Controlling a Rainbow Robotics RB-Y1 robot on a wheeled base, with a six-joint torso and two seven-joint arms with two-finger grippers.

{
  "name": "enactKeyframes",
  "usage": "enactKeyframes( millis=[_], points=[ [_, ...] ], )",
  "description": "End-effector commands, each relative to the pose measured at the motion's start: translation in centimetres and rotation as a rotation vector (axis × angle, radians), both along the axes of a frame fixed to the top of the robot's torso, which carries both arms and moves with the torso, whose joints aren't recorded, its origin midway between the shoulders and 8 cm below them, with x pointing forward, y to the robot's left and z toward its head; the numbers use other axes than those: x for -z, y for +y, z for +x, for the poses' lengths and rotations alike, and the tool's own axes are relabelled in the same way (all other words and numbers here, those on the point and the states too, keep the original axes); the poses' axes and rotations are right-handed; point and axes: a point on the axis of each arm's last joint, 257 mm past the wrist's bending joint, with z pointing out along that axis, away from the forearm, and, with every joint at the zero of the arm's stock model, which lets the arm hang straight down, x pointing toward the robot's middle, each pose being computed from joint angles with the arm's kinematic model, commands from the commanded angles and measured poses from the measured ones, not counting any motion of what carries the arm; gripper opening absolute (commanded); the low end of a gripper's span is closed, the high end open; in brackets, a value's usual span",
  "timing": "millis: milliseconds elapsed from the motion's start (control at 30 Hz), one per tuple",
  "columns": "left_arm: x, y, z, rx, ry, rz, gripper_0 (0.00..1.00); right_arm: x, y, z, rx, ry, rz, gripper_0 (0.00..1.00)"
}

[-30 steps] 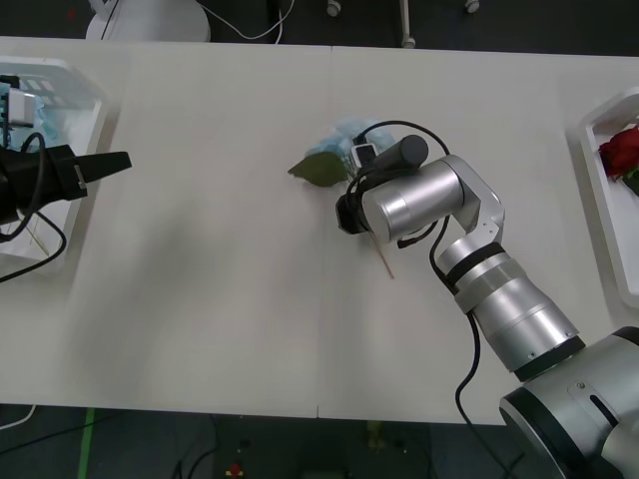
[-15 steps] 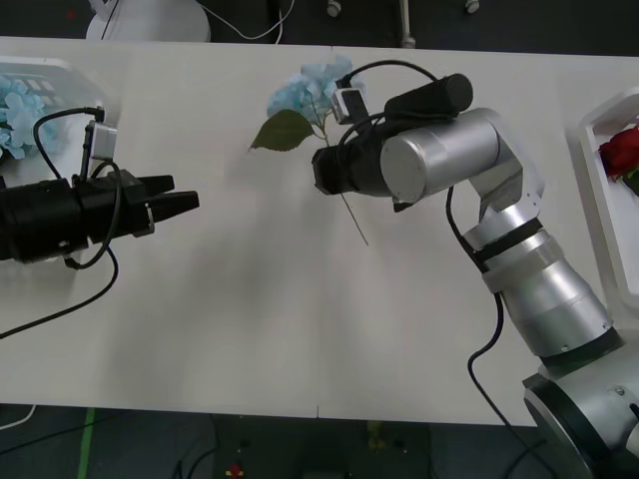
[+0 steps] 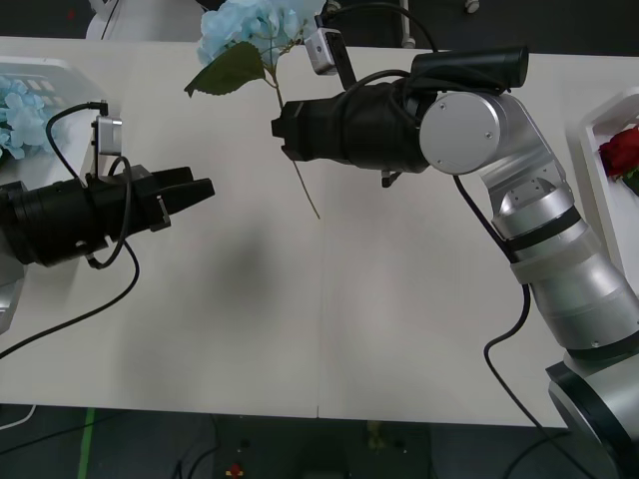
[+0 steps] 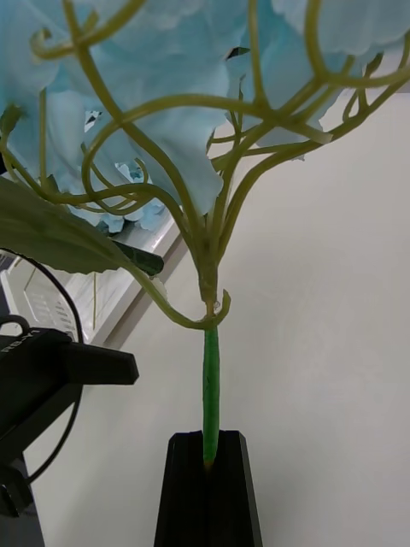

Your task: Put the red flowers into the right box and the blue flowers into the left box

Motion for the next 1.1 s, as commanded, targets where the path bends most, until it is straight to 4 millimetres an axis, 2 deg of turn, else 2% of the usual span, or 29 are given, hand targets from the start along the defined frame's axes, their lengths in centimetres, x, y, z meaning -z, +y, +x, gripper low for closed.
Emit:
enactKeyframes(
  millis=[33,233,467,633,867,1033,1100],
  points=[
    [-1.8,-0.2,-1.2,-0.015,-0.143,0.002,0.97,-3.7,1.3,-0.9,-0.056,-0.115,0.049,0.0],
    [-1.7,-1.8,-2.9,0.018,-0.142,-0.032,0.97,-3.8,4.5,-2.6,-0.092,-0.133,0.113,0.0],
    [-1.5,-6.0,-3.6,0.037,-0.151,-0.066,0.97,-3.8,6.9,-4.8,-0.153,-0.082,0.162,0.0],
    [-0.1,-8.4,-3.5,0.036,-0.156,-0.037,0.97,-3.5,7.6,-5.8,-0.178,-0.058,0.172,0.0],
    [0.3,-10.6,-4.1,0.05,-0.148,-0.063,0.97,-3.6,8.0,-6.3,-0.191,-0.045,0.183,0.0],
    [0.3,-11.8,-4.2,0.048,-0.153,-0.083,0.75,-3.6,8.1,-6.4,-0.193,-0.038,0.19,0.0],
    [0.3,-12.0,-4.0,0.039,-0.156,-0.082,0.44,-3.8,8.1,-6.4,-0.195,-0.035,0.196,0.0]
  ],
)
